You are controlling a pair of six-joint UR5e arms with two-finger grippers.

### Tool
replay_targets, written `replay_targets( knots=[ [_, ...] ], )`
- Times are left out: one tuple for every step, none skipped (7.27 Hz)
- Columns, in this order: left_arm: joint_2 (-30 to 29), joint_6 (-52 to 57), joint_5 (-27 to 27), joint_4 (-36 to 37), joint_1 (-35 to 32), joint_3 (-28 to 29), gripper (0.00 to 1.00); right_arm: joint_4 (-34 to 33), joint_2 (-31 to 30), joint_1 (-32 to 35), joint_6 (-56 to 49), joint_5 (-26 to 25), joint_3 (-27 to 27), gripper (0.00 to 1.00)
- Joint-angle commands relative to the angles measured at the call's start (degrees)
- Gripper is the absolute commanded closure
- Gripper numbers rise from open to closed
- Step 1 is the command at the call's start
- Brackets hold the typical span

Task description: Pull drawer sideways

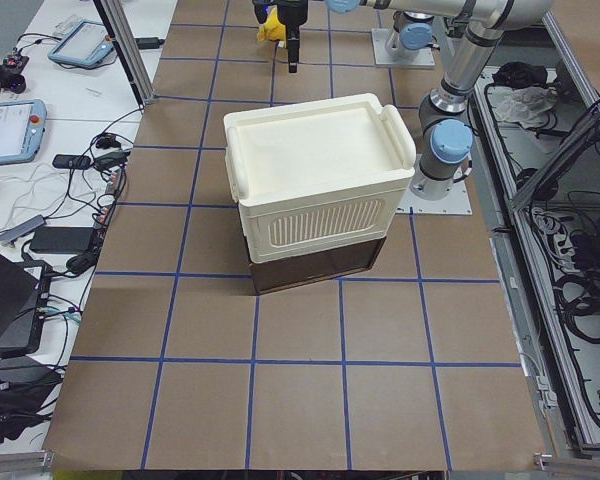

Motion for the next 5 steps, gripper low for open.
replay_targets(
  knots=[
    [0.0,0.0,0.0,0.0,0.0,0.0,0.00,0.0,0.0,0.0,0.0,0.0,0.0,0.00],
    [0.2,0.0,0.0,0.0,0.0,0.0,0.00,0.0,0.0,0.0,0.0,0.0,0.0,0.00],
    [0.2,0.0,0.0,0.0,0.0,-0.1,0.00,0.0,0.0,0.0,0.0,0.0,0.0,0.00],
    [0.7,0.0,-0.1,0.0,0.0,-0.3,0.00,0.0,0.0,0.0,0.0,0.0,0.0,0.00],
    [1.1,0.0,-0.1,-0.1,0.0,-0.7,0.00,0.0,0.0,0.0,0.0,0.0,0.0,0.00]
  ],
)
